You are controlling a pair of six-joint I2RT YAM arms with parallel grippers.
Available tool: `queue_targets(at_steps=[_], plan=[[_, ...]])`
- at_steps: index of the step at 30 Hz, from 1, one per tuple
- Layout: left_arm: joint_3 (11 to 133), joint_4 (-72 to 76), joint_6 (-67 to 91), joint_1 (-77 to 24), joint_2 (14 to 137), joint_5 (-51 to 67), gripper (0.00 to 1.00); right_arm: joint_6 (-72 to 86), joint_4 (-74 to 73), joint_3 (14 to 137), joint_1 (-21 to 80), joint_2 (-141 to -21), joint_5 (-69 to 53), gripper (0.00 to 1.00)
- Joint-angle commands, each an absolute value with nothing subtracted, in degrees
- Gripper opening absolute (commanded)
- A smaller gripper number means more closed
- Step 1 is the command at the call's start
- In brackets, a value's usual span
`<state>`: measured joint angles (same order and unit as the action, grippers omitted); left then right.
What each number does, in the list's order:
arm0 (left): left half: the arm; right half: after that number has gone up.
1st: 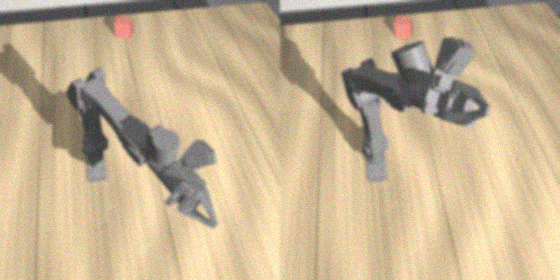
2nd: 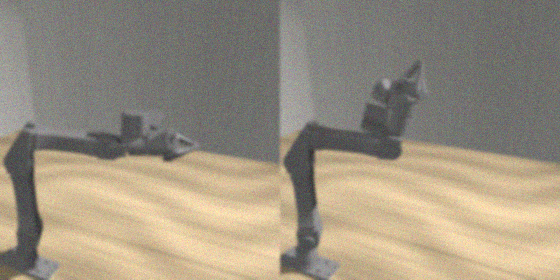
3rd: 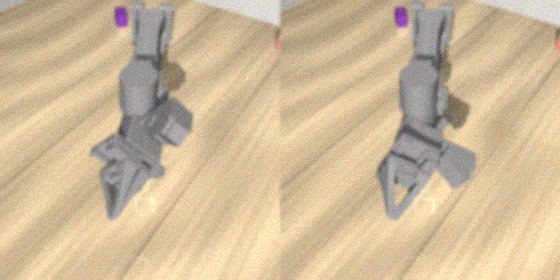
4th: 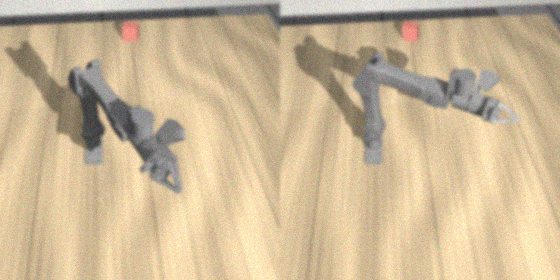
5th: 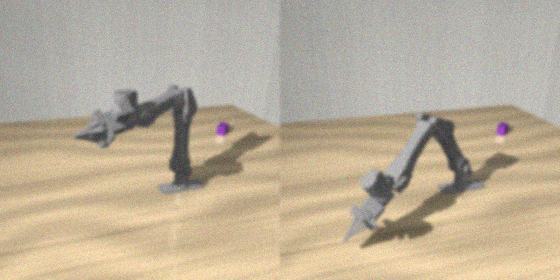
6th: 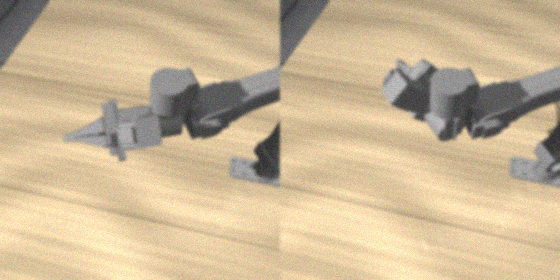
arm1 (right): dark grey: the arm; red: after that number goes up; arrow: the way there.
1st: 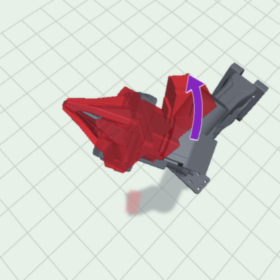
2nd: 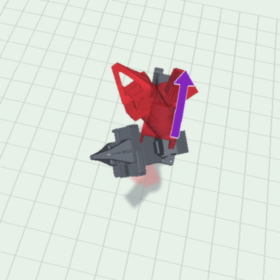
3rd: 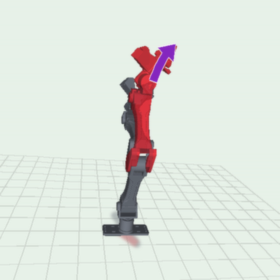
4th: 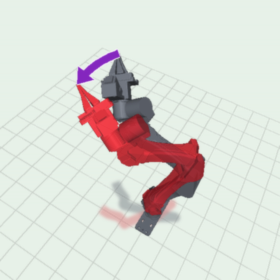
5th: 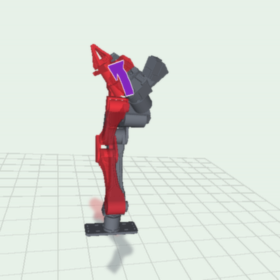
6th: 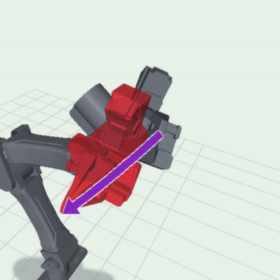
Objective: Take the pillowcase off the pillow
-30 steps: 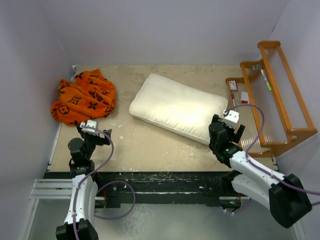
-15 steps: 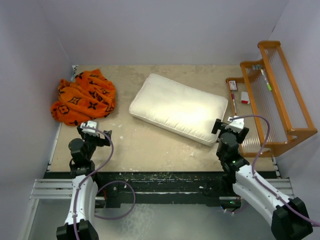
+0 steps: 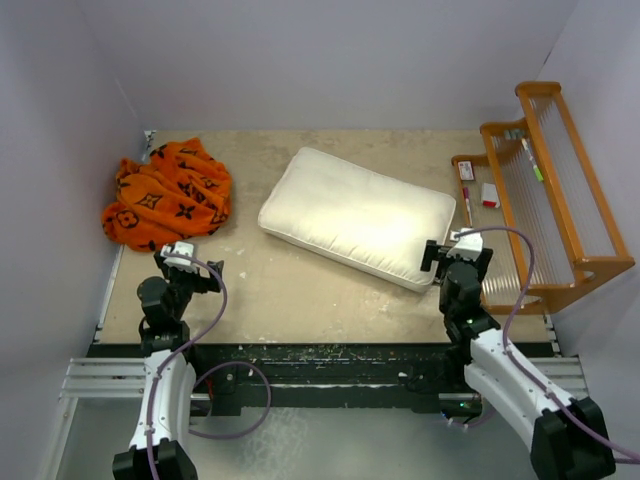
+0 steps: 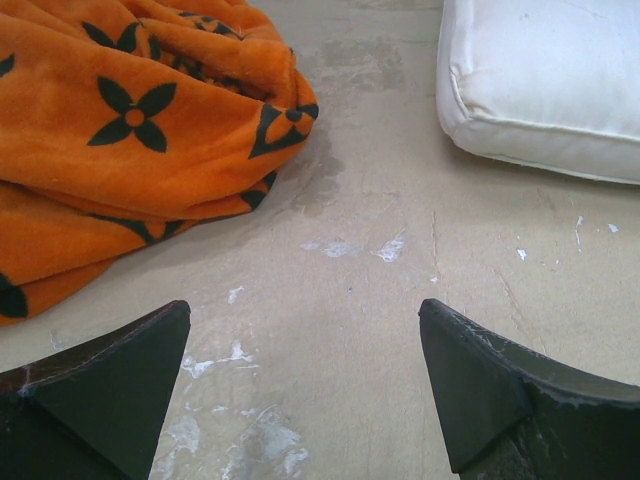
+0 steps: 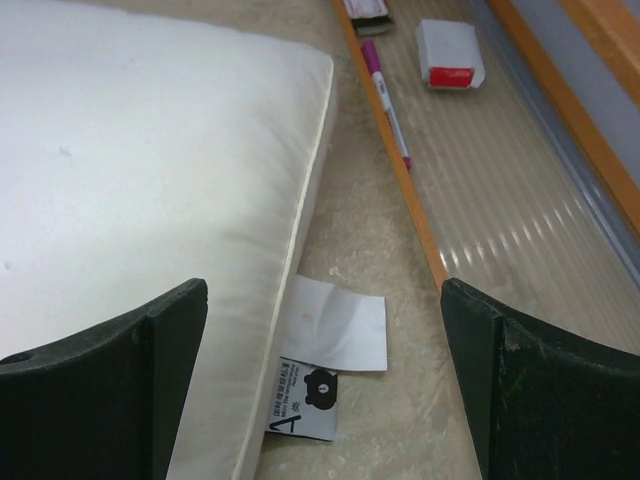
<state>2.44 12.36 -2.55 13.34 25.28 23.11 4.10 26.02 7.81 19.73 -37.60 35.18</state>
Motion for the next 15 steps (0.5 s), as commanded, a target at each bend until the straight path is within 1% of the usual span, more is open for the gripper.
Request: queue_targets(at_steps=[1, 5, 6, 9, 10, 13, 15], plan=[[2.5, 14.2, -1.9, 13.2, 24.9, 22.8, 0.99, 3.2, 25.5, 12.5, 16.9, -43.7, 26.9, 1.0], [2.6, 14.3, -1.9, 13.2, 25.2, 22.9, 0.99, -3.8, 23.3, 12.2, 16.5, -39.7, 10.9, 1.0], [2.6, 14.3, -1.9, 13.2, 25.3, 22.9, 0.99, -3.7, 23.1, 11.9, 16.5, -38.6, 11.7, 1.0], [2.5, 14.2, -1.9, 13.1, 25.1, 22.9, 0.99, 0.3, 22.8, 10.6, 16.5, -34.4, 22.2, 1.0], [2.5, 14.2, -1.9, 13.2, 25.1, 22.9, 0.99, 1.2, 22.3, 10.1, 16.5, -32.6, 24.1, 1.0], [2.6, 14.4, -1.9, 13.2, 25.4, 22.9, 0.99, -1.3, 22.5, 7.6, 16.5, -27.1, 18.2, 1.0], [2.6, 14.4, -1.9, 13.2, 25.4, 22.9, 0.99, -1.0, 22.3, 6.7, 16.5, -24.7, 18.3, 1.0]])
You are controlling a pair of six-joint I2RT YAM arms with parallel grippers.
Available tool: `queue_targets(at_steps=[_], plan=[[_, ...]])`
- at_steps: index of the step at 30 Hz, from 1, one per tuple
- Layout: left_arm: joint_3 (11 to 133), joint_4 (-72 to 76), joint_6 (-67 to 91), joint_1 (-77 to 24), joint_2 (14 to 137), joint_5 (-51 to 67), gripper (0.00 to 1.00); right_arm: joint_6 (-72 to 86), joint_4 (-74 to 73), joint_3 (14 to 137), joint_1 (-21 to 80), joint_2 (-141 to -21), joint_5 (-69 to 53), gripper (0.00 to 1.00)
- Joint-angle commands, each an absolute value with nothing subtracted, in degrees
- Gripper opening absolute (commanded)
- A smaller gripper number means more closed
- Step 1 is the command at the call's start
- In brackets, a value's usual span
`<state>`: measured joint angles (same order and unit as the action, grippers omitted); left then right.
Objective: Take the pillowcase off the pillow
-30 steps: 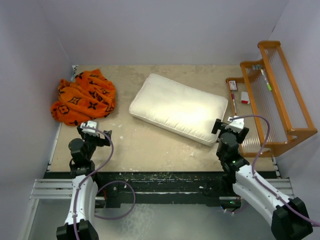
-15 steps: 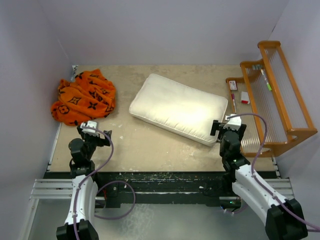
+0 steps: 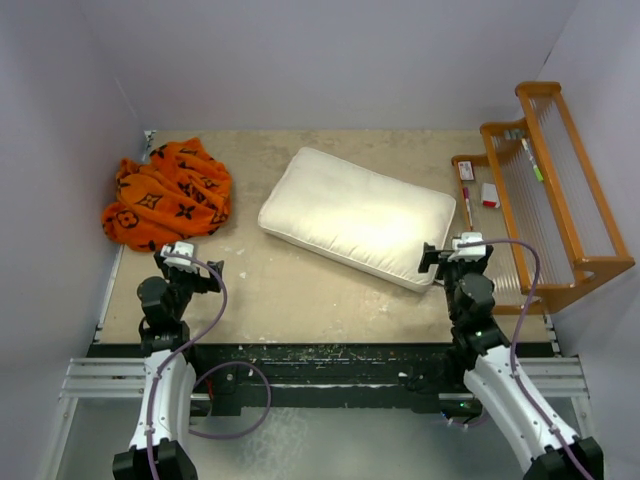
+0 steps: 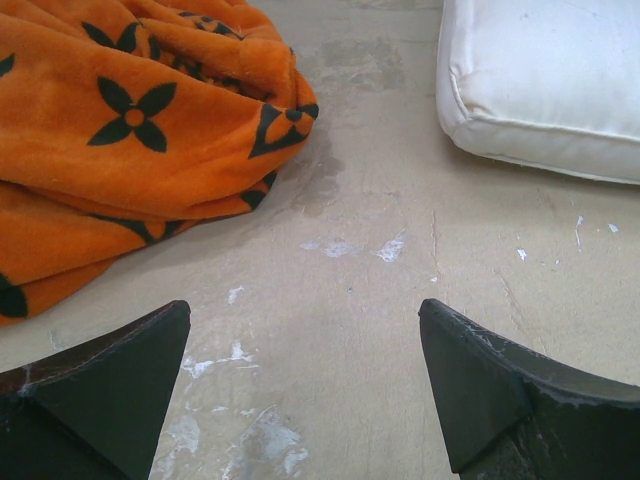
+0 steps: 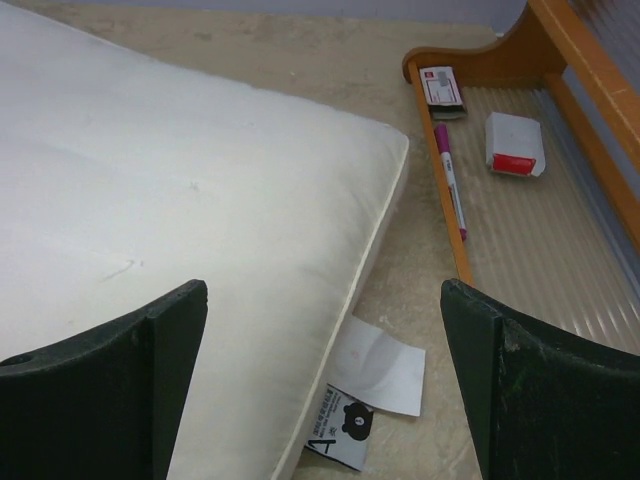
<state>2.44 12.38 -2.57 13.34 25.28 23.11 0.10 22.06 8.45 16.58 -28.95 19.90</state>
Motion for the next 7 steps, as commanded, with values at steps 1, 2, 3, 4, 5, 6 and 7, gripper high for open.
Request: queue_targets(at_steps=[1, 2, 3, 4, 5, 6, 7], plan=[[2.6, 14.5, -2.0, 13.2, 25.5, 22.8, 0.99, -0.4, 22.9, 6.3, 16.5, -24.5, 20.0, 1.0], [2.6, 14.5, -2.0, 13.2, 25.6, 22.9, 0.99, -0.2, 23.6, 6.1, 16.5, -24.8, 21.0, 1.0], [2.6, 14.5, -1.9, 13.2, 25.6, 22.9, 0.99, 0.0, 23.6, 6.3, 16.5, -25.6, 21.5, 1.0], [2.6, 14.5, -2.0, 13.2, 25.5, 22.9, 0.99, 0.9, 24.3, 6.3, 16.5, -26.7, 23.9, 1.0], [2.6, 14.5, -2.0, 13.2, 25.5, 22.9, 0.99, 1.6, 24.8, 6.0, 16.5, -26.6, 25.3, 1.0], [2.6, 14.4, -2.0, 13.1, 25.4, 22.9, 0.99, 1.7, 24.8, 5.7, 16.4, -25.8, 25.5, 1.0], [2.6, 14.4, -1.9, 13.2, 25.3, 22.9, 0.99, 1.6, 24.4, 5.2, 16.4, -24.4, 25.2, 1.0]])
